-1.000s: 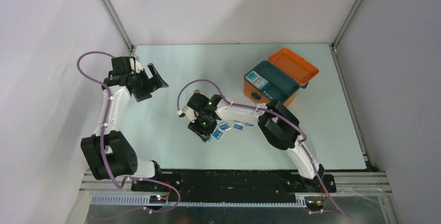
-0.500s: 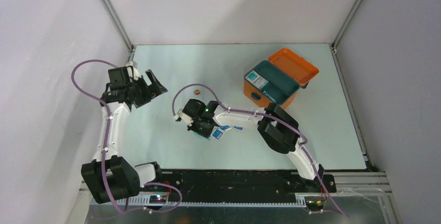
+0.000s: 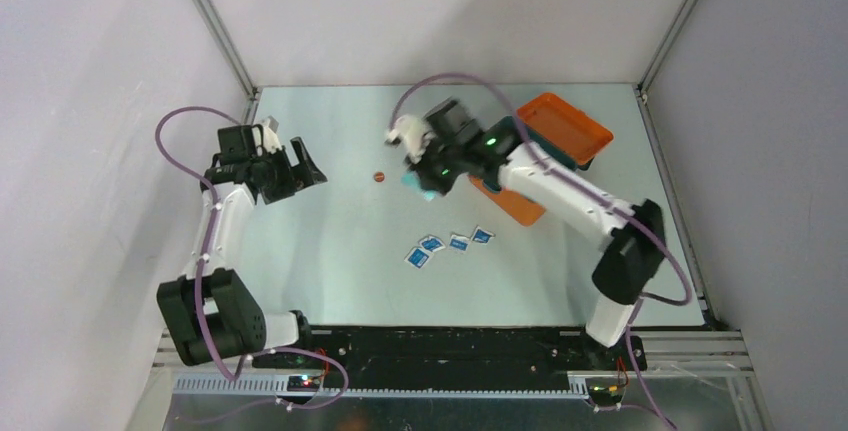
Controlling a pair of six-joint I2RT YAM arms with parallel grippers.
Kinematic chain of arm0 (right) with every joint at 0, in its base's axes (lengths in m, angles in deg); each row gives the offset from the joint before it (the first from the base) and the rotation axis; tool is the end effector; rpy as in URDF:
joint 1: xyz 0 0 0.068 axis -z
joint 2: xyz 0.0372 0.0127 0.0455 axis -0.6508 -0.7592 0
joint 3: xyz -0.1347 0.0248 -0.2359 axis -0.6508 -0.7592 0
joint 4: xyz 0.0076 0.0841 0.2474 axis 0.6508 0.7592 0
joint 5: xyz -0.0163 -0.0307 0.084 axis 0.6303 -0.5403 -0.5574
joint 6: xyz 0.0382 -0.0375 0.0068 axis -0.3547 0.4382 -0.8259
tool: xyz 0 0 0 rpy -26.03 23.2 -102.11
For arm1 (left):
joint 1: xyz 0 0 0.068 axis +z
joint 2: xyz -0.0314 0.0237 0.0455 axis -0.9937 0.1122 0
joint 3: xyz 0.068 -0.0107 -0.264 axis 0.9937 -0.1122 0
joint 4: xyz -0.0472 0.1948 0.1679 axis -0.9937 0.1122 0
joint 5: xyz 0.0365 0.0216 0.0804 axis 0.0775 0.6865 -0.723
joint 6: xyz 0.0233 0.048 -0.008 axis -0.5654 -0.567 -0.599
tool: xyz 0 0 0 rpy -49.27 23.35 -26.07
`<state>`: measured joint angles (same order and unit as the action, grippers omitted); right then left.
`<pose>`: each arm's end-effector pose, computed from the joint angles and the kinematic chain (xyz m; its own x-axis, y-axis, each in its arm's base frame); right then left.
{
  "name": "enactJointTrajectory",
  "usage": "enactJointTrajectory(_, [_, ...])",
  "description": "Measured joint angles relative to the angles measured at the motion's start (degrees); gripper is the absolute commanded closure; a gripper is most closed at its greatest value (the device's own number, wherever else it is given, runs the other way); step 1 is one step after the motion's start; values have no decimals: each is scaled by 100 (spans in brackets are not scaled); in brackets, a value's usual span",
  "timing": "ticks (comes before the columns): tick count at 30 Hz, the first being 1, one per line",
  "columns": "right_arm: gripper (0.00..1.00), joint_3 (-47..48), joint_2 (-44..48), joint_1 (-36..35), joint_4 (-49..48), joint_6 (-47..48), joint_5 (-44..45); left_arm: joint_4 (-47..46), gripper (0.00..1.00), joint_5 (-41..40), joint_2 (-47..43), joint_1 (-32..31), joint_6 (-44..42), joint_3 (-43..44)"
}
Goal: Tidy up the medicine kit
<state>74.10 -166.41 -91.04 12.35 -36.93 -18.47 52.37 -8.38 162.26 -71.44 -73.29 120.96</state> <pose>0.2493 0.3139 0.3281 -0.2035 -0.7035 -0.6809 -0.9484 0.3143 -0.0412 0.2604 0.0425 0.2857 -0.7385 -0.3645 -0.5673 -0.1276 0.9017 -0.4132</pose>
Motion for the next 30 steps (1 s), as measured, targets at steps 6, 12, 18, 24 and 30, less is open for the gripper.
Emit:
enactJointTrajectory(6, [100,-557,1237,1668,262,787,-37,-118,7,138,282,-155,-417,0])
enactJointTrajectory(12, [100,-1550,2240,3283,555,1725,48,-175,6,192,208,-592,-769,2])
enactJointTrajectory(18, [100,-1937,2214,4013,793,2299,-155,-186,6,227,210,-1062,-1064,2])
enactJointTrajectory(24, [100,-2087,1902,4164,874,2485,-538,-181,5,229,476,-1392,-1266,7])
enactJointTrajectory(30, [100,-2118,1812,4046,774,2487,-824,-164,4,120,916,-1576,-1405,166])
